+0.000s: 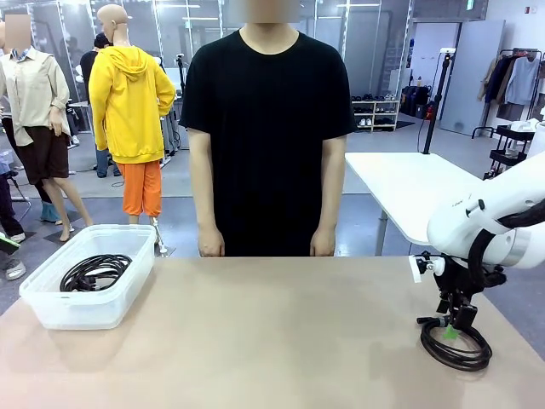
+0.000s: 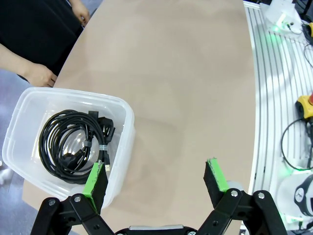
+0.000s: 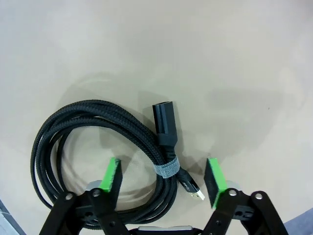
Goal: Organize and store the cables.
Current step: Place the USB Extension Cable into the Organizing box.
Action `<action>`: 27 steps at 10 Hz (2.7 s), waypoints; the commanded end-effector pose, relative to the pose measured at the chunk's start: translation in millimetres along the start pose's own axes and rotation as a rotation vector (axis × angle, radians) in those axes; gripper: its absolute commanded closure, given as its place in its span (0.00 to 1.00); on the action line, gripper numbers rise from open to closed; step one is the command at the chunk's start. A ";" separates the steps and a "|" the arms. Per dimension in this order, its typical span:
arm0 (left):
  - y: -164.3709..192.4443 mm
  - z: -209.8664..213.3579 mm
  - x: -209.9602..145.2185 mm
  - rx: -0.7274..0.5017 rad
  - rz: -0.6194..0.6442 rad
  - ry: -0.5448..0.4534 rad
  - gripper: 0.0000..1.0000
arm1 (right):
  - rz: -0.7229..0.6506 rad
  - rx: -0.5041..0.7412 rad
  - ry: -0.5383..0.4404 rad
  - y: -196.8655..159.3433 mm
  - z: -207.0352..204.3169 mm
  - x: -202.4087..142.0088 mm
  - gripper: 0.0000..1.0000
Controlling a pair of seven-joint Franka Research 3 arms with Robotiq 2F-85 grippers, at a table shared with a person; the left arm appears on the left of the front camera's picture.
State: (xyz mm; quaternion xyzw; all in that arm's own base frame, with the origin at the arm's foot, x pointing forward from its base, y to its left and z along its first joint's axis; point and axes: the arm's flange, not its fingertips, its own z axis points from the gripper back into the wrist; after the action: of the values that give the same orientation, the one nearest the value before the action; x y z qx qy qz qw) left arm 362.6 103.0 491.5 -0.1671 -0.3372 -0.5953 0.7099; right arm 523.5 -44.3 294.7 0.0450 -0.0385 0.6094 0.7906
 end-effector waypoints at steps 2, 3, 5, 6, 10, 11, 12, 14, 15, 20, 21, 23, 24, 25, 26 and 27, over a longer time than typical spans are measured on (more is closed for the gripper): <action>0.9 0.6 1.9 -0.001 0.017 -0.008 0.00 | -0.003 0.010 0.004 -6.0 0.8 5.7 1.00; 0.9 0.6 1.9 -0.001 0.017 -0.008 0.00 | -0.001 0.012 0.006 -5.9 1.7 5.9 1.00; 0.9 0.6 1.9 -0.001 0.017 -0.008 0.00 | 0.009 0.020 -0.003 -5.6 4.0 9.4 0.97; 0.9 0.6 1.9 -0.001 0.017 -0.008 0.00 | 0.011 0.020 0.007 -5.4 4.9 10.7 1.00; 0.9 0.6 1.9 -0.001 0.017 -0.008 0.00 | 0.006 0.006 -0.002 4.1 56.9 26.2 1.00; 0.9 0.6 1.9 -0.001 0.017 -0.008 0.00 | 0.009 -0.023 -0.005 9.5 77.7 33.3 1.00; 0.9 0.6 1.9 -0.001 0.017 -0.008 0.00 | 0.016 -0.057 -0.006 15.0 94.7 41.0 1.00; 0.9 0.6 1.9 -0.001 0.017 -0.008 0.00 | 0.013 -0.105 0.006 25.0 113.0 62.1 1.00; 0.9 0.6 1.9 -0.001 0.017 -0.008 0.00 | 0.029 -0.114 0.028 29.2 115.6 76.7 1.00; 0.9 0.6 1.9 -0.001 0.017 -0.008 0.00 | 0.168 -0.112 0.057 59.2 121.8 252.7 1.00; 0.9 0.6 1.9 -0.001 0.017 -0.008 0.00 | 0.193 -0.110 0.070 65.7 110.6 290.4 1.00; 0.9 0.6 1.9 -0.001 0.017 -0.008 0.00 | 0.253 -0.088 0.057 79.3 86.0 349.4 1.00; 0.9 0.6 1.9 -0.001 0.017 -0.008 0.00 | 0.271 -0.069 0.052 85.0 73.3 368.2 1.00; 0.9 0.6 1.9 -0.001 0.017 -0.008 0.00 | 0.284 -0.064 0.057 91.3 58.6 381.1 1.00; 0.9 0.6 1.9 -0.001 0.017 -0.008 0.00 | 0.301 -0.051 0.058 98.0 44.4 388.5 1.00; 0.9 0.6 1.9 -0.001 0.017 -0.008 0.00 | 0.305 -0.040 0.057 101.3 28.6 391.4 1.00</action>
State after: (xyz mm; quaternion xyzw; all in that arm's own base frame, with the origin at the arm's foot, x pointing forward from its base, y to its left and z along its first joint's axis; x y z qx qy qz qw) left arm 362.7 102.4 491.6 -0.1665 -0.3363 -0.5960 0.7099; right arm 523.4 350.3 374.5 0.0165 -0.0382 0.7302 0.6820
